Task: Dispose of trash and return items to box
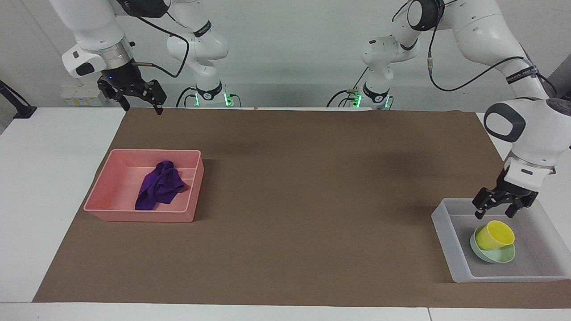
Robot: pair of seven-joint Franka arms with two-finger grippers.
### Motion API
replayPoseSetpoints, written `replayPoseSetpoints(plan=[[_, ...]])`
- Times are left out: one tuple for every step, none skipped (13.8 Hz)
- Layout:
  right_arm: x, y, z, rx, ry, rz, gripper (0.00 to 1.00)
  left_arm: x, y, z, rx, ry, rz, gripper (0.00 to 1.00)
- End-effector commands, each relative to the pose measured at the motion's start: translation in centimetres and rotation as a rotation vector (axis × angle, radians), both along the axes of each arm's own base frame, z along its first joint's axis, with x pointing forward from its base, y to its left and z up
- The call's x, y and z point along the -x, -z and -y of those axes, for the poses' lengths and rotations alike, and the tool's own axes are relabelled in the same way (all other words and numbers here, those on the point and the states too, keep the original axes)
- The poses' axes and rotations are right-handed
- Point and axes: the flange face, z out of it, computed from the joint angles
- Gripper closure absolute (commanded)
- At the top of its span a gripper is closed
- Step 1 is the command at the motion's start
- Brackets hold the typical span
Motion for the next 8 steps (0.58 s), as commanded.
replayPoseSetpoints(plan=[[0.8, -0.3, 0.3, -0.009, -0.017, -0.007, 0.0, 4.1, -1.7, 2.4, -0.027, 0.058, -0.036, 0.0], [0.8, -0.3, 0.2, -0.009, -0.018, -0.005, 0.0, 4.9, -2.2, 3.5, -0.051, 0.088, -0.051, 0.0], [0.9, -0.2, 0.1, -0.009, -0.02, -0.01, 0.0, 5.7, -2.9, 4.6, -0.07, 0.103, -0.071, 0.0], [0.9, -0.3, 0.2, -0.009, -0.018, -0.008, 0.0, 6.6, -3.8, 5.8, -0.06, 0.068, -0.096, 0.0], [0.8, -0.3, 0.3, -0.009, -0.02, -0.007, 0.0, 7.3, -4.6, 6.6, -0.052, 0.049, -0.113, 0.0], [0.9, -0.3, 0.4, -0.009, -0.02, -0.008, 0.0, 7.6, -5.4, 6.8, -0.054, 0.051, -0.126, 0.0], [0.9, -0.3, 0.3, -0.009, -0.018, -0.008, 0.0, 7.4, -6.7, 7.0, -0.055, 0.054, -0.137, 0.0], [0.9, -0.3, 0.3, -0.009, -0.02, -0.008, 0.0, 7.0, -8.1, 6.9, -0.057, 0.055, -0.16, 0.0]])
